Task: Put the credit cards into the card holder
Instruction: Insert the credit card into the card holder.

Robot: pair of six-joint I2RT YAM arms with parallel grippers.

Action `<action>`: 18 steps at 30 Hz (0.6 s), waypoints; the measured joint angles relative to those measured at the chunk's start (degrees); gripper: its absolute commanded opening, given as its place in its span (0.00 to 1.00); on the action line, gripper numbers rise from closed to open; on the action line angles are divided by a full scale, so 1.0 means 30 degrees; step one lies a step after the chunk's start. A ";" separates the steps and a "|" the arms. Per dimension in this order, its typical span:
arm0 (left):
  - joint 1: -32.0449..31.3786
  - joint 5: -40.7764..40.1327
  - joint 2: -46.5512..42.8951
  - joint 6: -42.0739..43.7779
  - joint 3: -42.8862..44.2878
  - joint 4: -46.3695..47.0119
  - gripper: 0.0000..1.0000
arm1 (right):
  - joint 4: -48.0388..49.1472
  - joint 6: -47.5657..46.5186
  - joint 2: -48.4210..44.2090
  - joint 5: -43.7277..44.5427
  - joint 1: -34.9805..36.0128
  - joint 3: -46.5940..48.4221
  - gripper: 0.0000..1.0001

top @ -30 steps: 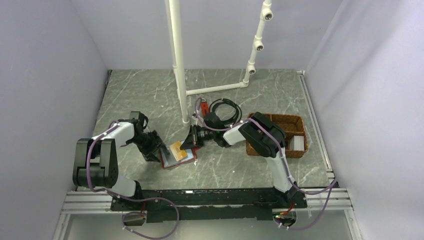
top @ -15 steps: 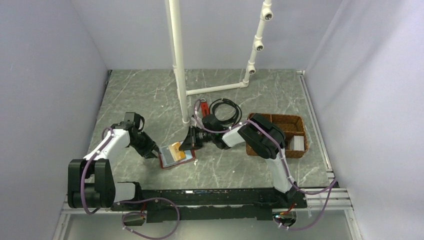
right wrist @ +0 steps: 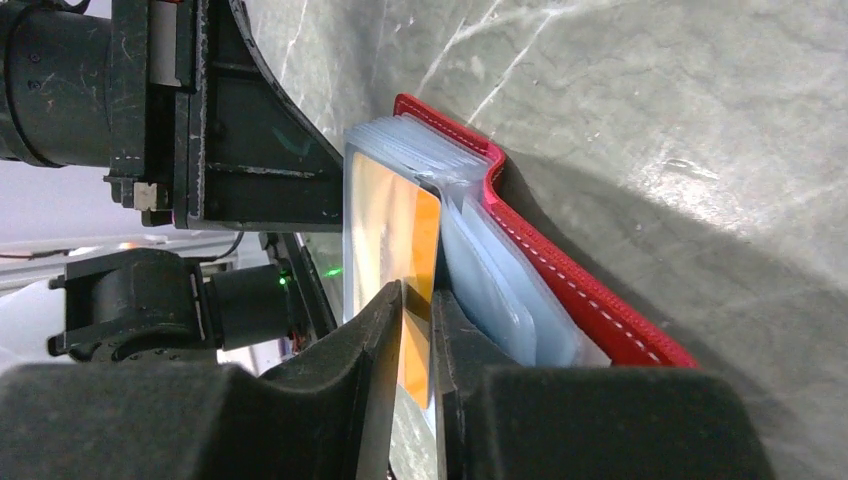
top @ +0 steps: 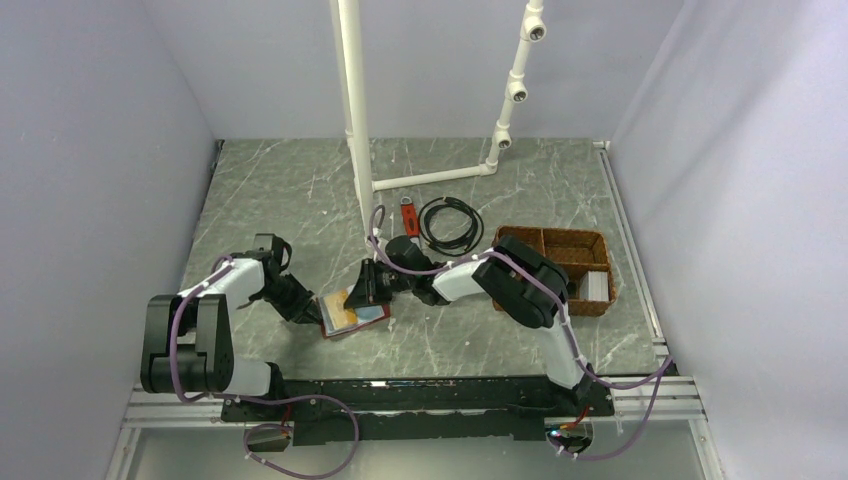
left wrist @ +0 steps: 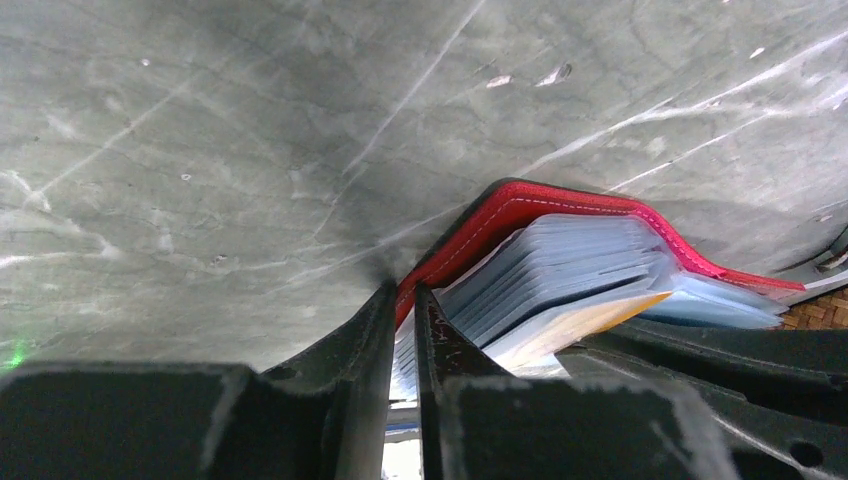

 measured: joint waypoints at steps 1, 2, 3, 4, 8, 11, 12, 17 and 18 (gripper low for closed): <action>0.0007 0.0000 -0.0022 0.0015 -0.0022 0.0007 0.19 | -0.0189 -0.0073 -0.0036 0.0182 0.0117 0.0131 0.22; 0.0007 0.0000 -0.0058 0.0015 -0.0044 0.0022 0.19 | -0.0335 -0.0138 -0.0080 0.0291 0.0168 0.0175 0.23; 0.0007 0.0000 -0.0102 0.0015 -0.0066 0.0029 0.19 | -0.0481 -0.0211 -0.0131 0.0364 0.0197 0.0219 0.26; 0.0015 0.0000 -0.0131 0.0015 -0.0073 0.0036 0.19 | -0.0692 -0.0219 -0.0168 0.0408 0.0204 0.0277 0.28; 0.0007 -0.0007 -0.0168 0.0109 -0.0080 0.0029 0.22 | -0.1348 -0.0583 -0.0546 0.0707 0.0277 0.0321 0.39; -0.0007 -0.0007 -0.0350 0.0219 -0.0073 0.0022 0.24 | -0.2601 -0.1421 -0.1275 0.1013 0.0335 0.0277 0.45; -0.0036 0.0000 -0.0488 0.0219 -0.0066 -0.0022 0.25 | -0.3286 -0.1843 -0.1625 0.1144 0.0350 0.0277 0.48; -0.0102 -0.0007 -0.1188 0.0342 -0.0058 -0.0160 0.24 | -0.5085 -0.3198 -0.2776 0.1290 0.0342 0.0277 0.52; -0.0102 0.0000 -0.1224 0.0357 -0.0051 -0.0138 0.24 | -0.5246 -0.3359 -0.2841 0.1282 0.0342 0.0270 0.55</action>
